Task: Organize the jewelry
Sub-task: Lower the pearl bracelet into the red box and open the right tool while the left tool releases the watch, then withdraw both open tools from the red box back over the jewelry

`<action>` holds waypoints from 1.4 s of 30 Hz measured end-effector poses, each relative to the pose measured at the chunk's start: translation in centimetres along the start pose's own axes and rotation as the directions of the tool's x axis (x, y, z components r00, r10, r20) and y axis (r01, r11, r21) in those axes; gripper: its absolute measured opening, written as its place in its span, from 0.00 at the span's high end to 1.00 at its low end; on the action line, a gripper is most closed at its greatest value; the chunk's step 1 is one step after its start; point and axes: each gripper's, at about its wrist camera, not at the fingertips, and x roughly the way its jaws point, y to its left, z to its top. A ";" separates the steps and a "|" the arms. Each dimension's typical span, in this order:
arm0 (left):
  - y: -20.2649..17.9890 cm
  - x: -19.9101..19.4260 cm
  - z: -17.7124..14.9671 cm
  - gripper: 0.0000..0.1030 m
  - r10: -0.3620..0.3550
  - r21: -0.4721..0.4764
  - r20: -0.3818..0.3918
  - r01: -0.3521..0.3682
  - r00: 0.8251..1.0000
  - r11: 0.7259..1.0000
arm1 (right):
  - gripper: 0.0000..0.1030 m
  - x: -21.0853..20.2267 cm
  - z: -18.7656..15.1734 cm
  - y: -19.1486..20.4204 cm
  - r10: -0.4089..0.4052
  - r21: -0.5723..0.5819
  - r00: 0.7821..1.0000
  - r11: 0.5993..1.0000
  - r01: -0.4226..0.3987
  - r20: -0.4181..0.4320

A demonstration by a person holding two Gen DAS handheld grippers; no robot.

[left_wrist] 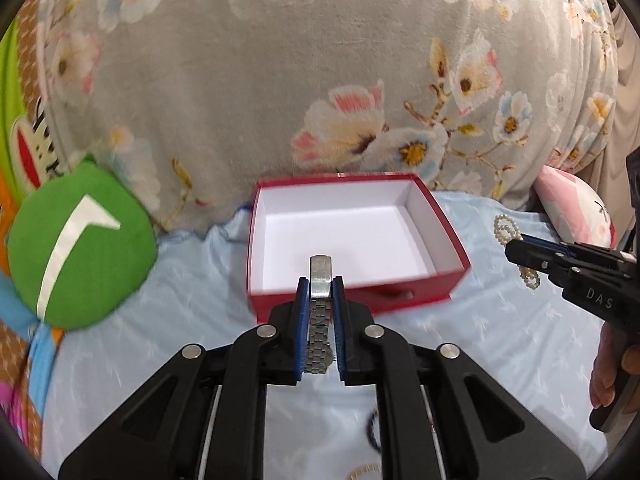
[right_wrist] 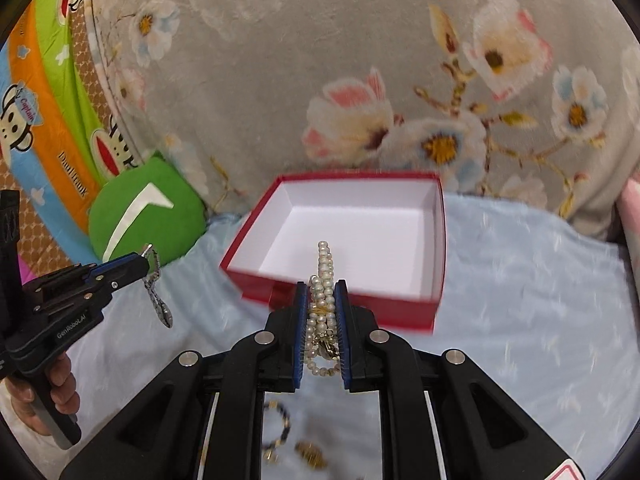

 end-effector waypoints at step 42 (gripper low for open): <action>4.9 14.8 3.1 0.44 0.103 -0.084 -0.079 -0.110 0.991 0.990 | 0.66 10.4 3.6 -5.7 -0.064 0.029 0.997 0.997 0.065 -0.036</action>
